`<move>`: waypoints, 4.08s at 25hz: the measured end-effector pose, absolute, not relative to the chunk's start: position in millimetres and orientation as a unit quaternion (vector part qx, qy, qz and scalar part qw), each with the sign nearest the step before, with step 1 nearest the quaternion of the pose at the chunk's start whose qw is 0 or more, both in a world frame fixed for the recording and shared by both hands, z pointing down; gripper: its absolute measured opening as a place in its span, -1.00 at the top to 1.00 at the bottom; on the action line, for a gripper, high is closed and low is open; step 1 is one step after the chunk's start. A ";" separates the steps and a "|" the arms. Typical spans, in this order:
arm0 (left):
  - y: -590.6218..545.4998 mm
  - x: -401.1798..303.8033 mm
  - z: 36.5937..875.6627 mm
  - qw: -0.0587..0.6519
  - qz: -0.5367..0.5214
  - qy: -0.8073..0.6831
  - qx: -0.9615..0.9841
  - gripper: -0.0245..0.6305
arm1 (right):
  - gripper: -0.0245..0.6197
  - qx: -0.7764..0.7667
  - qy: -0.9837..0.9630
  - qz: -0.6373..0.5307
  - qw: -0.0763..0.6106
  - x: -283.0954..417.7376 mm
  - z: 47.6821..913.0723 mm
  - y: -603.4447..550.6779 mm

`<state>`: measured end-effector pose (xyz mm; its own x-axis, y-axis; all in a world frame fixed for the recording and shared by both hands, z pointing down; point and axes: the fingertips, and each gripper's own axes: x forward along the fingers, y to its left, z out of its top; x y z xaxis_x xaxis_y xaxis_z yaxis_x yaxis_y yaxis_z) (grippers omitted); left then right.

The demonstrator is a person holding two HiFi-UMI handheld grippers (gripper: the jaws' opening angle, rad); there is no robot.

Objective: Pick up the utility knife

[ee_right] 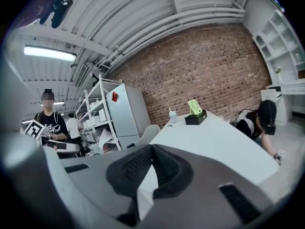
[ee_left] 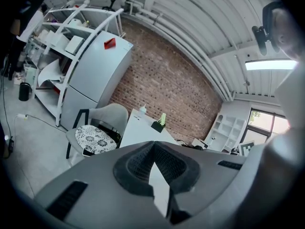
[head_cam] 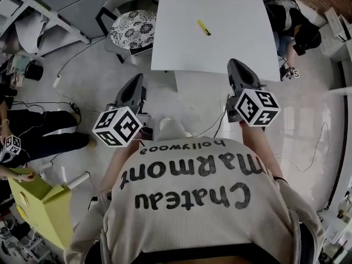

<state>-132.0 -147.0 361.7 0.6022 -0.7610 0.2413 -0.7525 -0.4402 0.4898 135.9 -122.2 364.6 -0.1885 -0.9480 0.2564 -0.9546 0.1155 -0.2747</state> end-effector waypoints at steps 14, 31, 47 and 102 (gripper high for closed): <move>-229.6 -141.4 386.9 0.304 0.008 -0.458 0.835 0.93 | 0.91 0.633 -0.736 0.236 0.040 139.5 402.0 -214.0; -320.8 -139.4 425.4 0.342 0.024 -0.477 0.810 0.93 | 0.75 0.629 -0.718 0.280 0.103 159.5 470.2 -326.3; -379.4 -112.9 427.9 0.339 0.028 -0.463 0.818 0.92 | 0.47 0.612 -0.699 0.326 0.176 167.6 529.3 -352.3; -214.3 -145.7 431.4 0.361 -0.012 -0.565 0.742 0.92 | 0.71 0.538 -0.696 0.353 0.318 152.9 554.7 -306.2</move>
<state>-145.7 -214.3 431.4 0.3621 -0.8470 0.3891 -0.8293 -0.1022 0.5493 152.9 -306.2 554.7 -0.2192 -0.5244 0.8228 -0.9736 0.1721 -0.1497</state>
